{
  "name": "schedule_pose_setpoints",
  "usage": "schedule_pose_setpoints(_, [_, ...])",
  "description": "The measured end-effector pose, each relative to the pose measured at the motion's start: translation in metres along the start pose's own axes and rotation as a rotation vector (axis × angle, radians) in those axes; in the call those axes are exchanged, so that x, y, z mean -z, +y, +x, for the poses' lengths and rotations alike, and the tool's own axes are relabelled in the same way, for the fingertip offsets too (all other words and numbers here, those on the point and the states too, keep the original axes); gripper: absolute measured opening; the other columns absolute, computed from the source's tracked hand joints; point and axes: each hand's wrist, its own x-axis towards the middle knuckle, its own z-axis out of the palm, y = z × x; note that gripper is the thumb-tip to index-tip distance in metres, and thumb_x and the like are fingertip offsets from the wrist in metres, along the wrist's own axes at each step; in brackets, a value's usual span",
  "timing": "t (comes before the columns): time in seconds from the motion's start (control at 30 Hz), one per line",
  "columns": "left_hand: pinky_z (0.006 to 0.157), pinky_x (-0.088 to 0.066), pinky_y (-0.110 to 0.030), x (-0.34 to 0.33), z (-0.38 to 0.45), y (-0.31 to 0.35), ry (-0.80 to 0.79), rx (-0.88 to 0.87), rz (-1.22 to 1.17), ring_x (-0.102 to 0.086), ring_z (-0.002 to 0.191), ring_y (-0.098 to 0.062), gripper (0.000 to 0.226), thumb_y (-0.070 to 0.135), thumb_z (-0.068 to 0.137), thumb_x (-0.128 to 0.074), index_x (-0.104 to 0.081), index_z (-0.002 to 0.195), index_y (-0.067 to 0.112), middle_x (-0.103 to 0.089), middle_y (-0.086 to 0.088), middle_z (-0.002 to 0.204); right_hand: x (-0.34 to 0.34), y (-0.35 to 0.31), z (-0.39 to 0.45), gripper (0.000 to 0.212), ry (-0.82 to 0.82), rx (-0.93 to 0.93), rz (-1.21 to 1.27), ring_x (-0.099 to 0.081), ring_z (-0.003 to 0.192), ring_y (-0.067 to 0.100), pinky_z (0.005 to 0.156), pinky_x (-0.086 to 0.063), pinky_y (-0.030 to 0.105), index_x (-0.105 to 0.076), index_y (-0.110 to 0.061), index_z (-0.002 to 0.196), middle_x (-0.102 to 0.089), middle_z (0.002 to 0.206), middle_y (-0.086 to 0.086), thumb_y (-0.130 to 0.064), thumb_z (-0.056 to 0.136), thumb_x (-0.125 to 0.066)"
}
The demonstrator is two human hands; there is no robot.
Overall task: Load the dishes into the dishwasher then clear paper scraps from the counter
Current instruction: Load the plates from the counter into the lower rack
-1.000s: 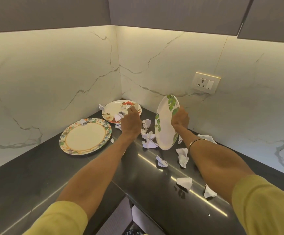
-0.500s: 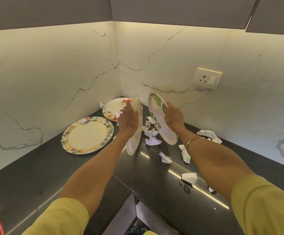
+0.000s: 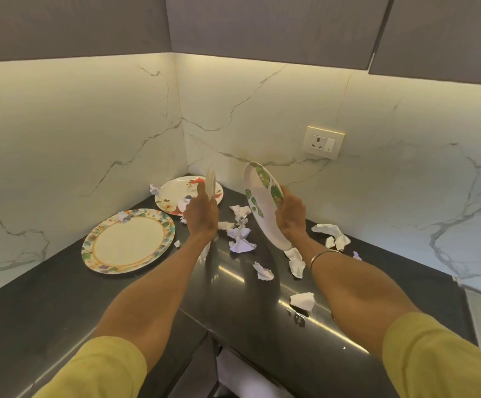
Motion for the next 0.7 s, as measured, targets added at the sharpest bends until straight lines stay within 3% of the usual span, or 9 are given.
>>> schedule_pose_setpoints(0.23, [0.084, -0.055, -0.049, 0.021, -0.016, 0.018, -0.012, -0.142, -0.102, -0.069, 0.093, -0.038, 0.041, 0.030, 0.100, -0.053, -0.045, 0.134, 0.009, -0.069, -0.019, 0.112, 0.037, -0.006, -0.032, 0.041, 0.154, -0.113, -0.033, -0.071, 0.090, 0.032, 0.075, -0.061, 0.047, -0.058, -0.015, 0.128, -0.071, 0.108, 0.013, -0.010, 0.089, -0.068])
schedule_pose_setpoints(0.47, [0.076, -0.059, -0.050, 0.029, -0.064, 0.040, -0.113, -0.333, -0.212, -0.070, 0.088, -0.037, 0.037, 0.030, 0.098, -0.056, -0.044, 0.129, 0.012, -0.070, -0.019, 0.106, 0.074, -0.010, -0.103, 0.037, 0.251, -0.207, -0.032, -0.072, 0.091, 0.031, 0.078, -0.059, 0.045, -0.056, -0.016, 0.128, -0.071, 0.112, 0.012, -0.018, 0.092, -0.067])
schedule_pose_setpoints(0.7, [0.077, -0.056, -0.051, 0.035, -0.132, 0.065, -0.246, -0.417, -0.269, -0.067, 0.087, -0.041, 0.037, 0.030, 0.099, -0.050, -0.041, 0.131, 0.014, -0.070, -0.019, 0.100, 0.126, -0.001, -0.165, 0.038, 0.311, -0.317, -0.056, -0.072, 0.092, 0.028, 0.079, -0.060, 0.046, -0.058, -0.017, 0.127, -0.071, 0.113, 0.008, -0.021, 0.091, -0.067])
